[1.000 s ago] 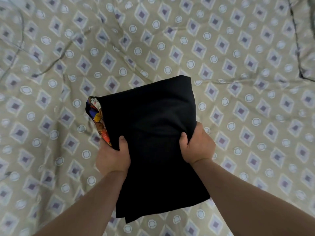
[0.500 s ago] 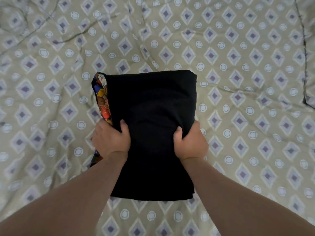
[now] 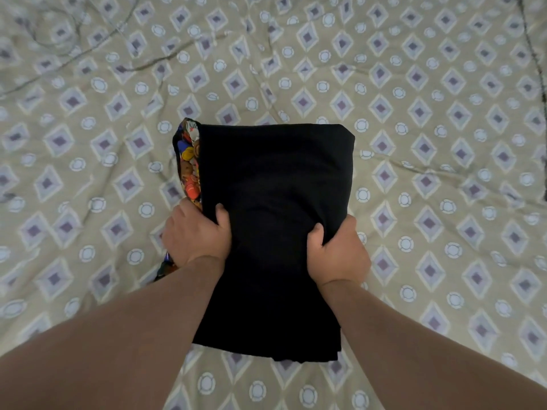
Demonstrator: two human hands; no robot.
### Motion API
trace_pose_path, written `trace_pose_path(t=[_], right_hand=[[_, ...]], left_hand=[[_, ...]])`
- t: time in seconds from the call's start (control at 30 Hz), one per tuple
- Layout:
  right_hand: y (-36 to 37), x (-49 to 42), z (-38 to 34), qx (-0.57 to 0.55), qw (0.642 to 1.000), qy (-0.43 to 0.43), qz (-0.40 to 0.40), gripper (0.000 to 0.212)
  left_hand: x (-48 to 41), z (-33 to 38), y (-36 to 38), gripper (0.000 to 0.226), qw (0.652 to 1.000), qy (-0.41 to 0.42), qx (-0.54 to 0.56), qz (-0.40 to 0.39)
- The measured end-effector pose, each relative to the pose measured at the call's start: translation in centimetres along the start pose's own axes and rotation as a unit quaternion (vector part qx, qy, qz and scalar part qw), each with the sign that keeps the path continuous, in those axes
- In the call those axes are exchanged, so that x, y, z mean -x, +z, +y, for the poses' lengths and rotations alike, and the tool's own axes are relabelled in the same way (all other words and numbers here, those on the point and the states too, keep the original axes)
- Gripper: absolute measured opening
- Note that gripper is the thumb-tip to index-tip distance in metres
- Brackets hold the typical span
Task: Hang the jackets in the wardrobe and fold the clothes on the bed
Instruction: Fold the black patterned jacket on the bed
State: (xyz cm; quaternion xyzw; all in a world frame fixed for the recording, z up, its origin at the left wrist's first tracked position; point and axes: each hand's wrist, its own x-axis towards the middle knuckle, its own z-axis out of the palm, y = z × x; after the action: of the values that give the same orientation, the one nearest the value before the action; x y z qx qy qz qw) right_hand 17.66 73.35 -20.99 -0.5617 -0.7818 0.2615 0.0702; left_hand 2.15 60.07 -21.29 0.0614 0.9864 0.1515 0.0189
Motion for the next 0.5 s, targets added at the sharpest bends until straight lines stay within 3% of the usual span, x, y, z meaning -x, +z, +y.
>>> trace_pose_path(t=[0.5], right_hand=[[0.05, 0.02, 0.37, -0.021, 1.000, -0.007, 0.011, 0.035]], left_hand=[[-0.03, -0.11, 0.23, 0.046, 0.999, 0.005, 0.009, 0.031]])
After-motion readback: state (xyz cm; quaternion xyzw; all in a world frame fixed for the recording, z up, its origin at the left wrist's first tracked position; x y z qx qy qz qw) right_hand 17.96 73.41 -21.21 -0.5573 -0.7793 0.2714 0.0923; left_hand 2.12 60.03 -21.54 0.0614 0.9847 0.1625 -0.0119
